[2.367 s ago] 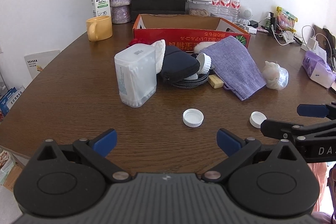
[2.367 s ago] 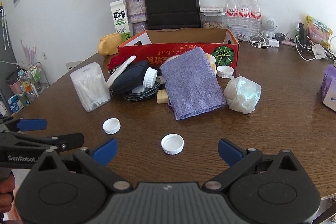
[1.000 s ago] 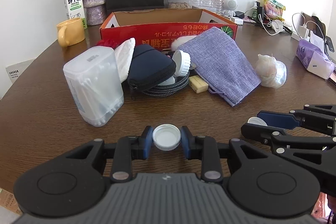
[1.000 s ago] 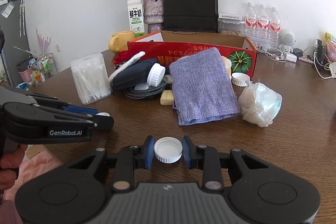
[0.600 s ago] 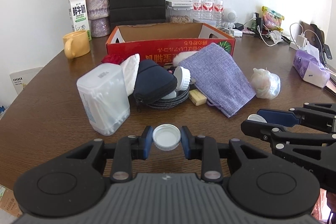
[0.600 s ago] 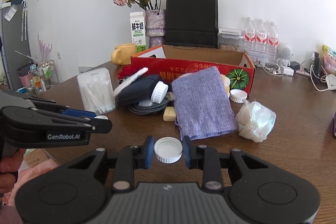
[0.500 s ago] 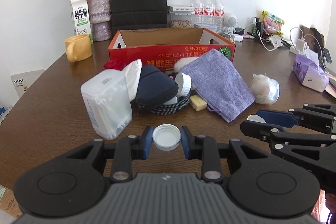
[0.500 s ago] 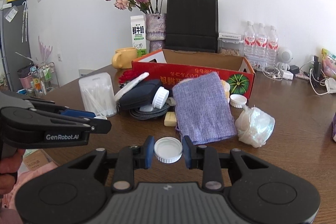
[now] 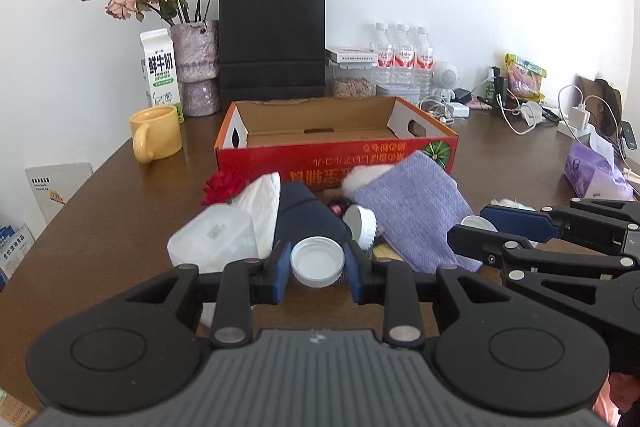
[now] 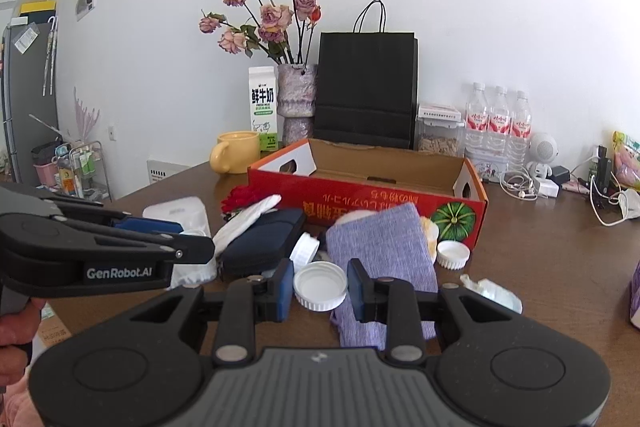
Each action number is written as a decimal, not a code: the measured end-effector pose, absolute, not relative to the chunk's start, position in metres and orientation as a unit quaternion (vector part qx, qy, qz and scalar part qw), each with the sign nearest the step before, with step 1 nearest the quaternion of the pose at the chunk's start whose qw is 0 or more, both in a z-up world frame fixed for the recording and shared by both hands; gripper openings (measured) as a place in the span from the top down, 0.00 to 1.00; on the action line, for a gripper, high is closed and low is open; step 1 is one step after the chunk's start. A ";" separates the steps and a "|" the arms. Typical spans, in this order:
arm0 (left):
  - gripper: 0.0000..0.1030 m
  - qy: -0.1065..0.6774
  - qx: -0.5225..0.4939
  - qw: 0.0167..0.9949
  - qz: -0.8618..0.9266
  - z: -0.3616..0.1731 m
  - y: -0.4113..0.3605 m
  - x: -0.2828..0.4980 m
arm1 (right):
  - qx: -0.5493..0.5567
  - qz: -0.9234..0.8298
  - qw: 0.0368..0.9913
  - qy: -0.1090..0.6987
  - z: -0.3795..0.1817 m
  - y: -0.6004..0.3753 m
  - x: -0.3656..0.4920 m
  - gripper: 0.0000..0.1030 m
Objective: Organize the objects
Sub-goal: 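Carry both white caps over the cardboard box and open both grippers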
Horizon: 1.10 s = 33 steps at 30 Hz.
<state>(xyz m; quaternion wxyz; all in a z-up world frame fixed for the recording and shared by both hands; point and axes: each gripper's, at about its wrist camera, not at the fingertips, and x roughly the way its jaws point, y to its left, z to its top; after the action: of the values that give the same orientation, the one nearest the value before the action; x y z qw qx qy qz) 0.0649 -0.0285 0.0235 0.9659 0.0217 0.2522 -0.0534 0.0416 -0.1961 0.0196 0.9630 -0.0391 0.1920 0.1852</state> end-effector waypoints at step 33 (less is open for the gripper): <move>0.71 0.237 0.015 0.971 -0.033 0.065 -0.037 0.211 | -0.041 0.177 0.970 0.164 0.055 -0.195 0.199 0.73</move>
<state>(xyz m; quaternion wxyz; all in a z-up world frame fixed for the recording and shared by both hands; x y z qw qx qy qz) 0.2108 -0.0366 0.0652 0.9709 0.0150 0.2367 -0.0334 0.1994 -0.1953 0.0552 0.9696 -0.0413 0.1636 0.1773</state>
